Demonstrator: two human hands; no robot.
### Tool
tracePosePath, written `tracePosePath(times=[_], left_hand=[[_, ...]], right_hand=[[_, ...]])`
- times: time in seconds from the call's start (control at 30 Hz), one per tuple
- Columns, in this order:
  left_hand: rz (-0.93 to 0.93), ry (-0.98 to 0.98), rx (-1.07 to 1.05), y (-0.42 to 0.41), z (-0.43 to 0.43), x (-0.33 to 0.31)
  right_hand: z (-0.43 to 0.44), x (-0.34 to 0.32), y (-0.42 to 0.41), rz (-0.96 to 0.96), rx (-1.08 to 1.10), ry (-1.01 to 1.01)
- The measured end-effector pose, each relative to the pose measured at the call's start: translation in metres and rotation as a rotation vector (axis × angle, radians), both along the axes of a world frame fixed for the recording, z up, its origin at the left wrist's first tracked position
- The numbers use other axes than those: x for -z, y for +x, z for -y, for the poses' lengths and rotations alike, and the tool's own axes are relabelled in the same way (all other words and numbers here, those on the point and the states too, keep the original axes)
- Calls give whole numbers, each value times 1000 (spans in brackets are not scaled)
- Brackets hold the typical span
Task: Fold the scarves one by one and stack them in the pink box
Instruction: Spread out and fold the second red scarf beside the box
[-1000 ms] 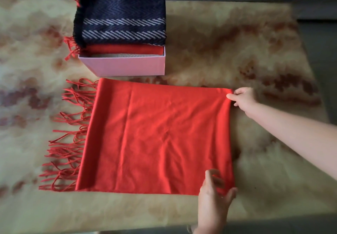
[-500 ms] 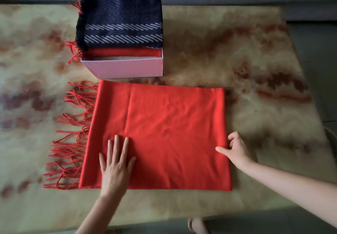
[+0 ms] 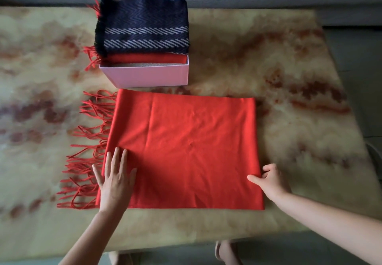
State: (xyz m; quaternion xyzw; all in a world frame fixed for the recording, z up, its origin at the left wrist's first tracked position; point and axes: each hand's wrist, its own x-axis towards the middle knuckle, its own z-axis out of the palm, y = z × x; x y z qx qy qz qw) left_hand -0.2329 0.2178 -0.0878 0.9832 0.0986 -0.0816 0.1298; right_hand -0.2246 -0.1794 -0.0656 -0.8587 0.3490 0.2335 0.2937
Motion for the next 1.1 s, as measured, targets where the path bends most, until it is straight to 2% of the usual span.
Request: tracePosePath(times=[0.1,0.2,0.27,0.37,0.47,0.6,0.73,0.97,1.1], left_hand=[[94,-76,23,20,24,-13],[118,-227,153,50,70,-18],[64,-277,281,72,106,-20],[-98,-215,449,94,161,-26],[-107,-243,391,111,204,-36],[-180,-346,400,131,253,-46],[-209,-307,376,148,296,-51],[-191,-182,260,157,327,-41],[-162,-138,210,160,338,-36]], right_hand=[[0,5,-13,31,161,90],[3,7,-24,8,213,124],[7,4,-28,-18,208,102],[11,-4,-36,-64,128,28],[13,-12,-46,-74,104,52],[20,-21,-53,10,230,372],[33,-26,-52,5,214,558],[32,-20,-57,-62,296,765],[32,-20,-59,-83,253,795]])
